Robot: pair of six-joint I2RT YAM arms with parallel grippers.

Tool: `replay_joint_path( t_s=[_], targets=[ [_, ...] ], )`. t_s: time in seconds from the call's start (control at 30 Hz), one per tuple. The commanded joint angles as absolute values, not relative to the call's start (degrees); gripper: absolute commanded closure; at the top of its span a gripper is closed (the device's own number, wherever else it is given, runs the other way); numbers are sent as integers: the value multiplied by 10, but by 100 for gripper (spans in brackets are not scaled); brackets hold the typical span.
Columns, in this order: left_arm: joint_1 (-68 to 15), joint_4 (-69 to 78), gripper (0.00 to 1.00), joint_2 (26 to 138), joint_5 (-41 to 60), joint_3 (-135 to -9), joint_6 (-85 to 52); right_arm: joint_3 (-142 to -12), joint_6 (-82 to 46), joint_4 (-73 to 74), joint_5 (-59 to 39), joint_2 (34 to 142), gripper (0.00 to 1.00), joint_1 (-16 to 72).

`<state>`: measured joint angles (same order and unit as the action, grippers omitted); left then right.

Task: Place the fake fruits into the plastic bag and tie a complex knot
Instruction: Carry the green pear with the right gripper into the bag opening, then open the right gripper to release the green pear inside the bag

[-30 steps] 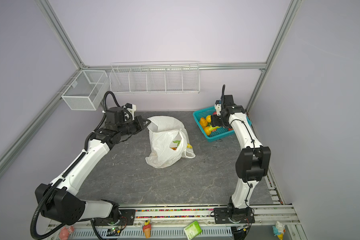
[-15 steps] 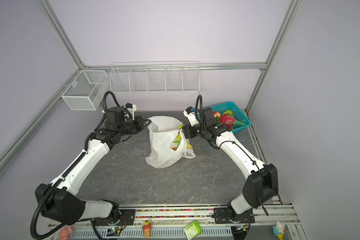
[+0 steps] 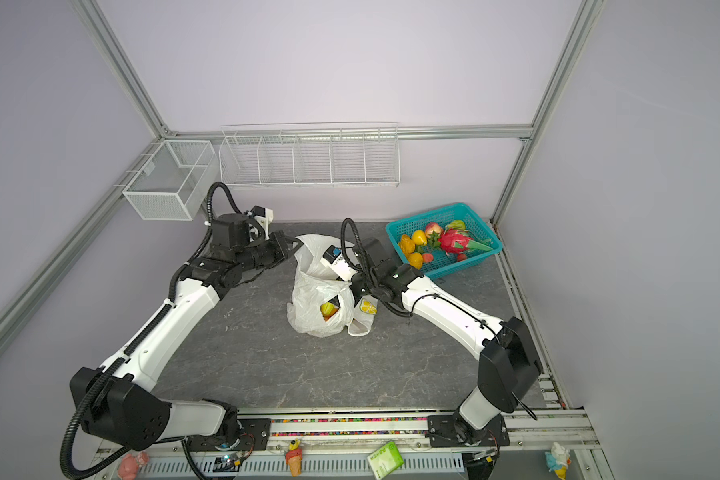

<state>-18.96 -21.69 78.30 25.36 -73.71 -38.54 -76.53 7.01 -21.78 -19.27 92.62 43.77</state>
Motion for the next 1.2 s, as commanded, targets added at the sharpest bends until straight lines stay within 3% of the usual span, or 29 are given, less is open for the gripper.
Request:
replay_joint_path(
  t_s=[0.0, 0.17, 0.37, 0.5, 0.97, 1.17],
  targets=[
    [-192, -213, 100, 767, 252, -739, -385, -763, 125, -210, -159, 947, 36, 453],
    [-192, -214, 100, 767, 250, -739, -383, -742, 130, -186, -154, 926, 37, 455],
    [-192, -214, 100, 766, 250, -740, -384, -705, 120, -127, -288, 872, 36, 456],
    [-192, -213, 100, 767, 251, -740, -385, -693, 103, -85, -324, 874, 36, 456],
    [-192, -218, 100, 763, 247, -742, -384, -690, 137, -113, -114, 956, 35, 483],
    [-192, -218, 100, 761, 242, -742, -382, -682, 133, -118, -99, 981, 29, 487]
  ],
)
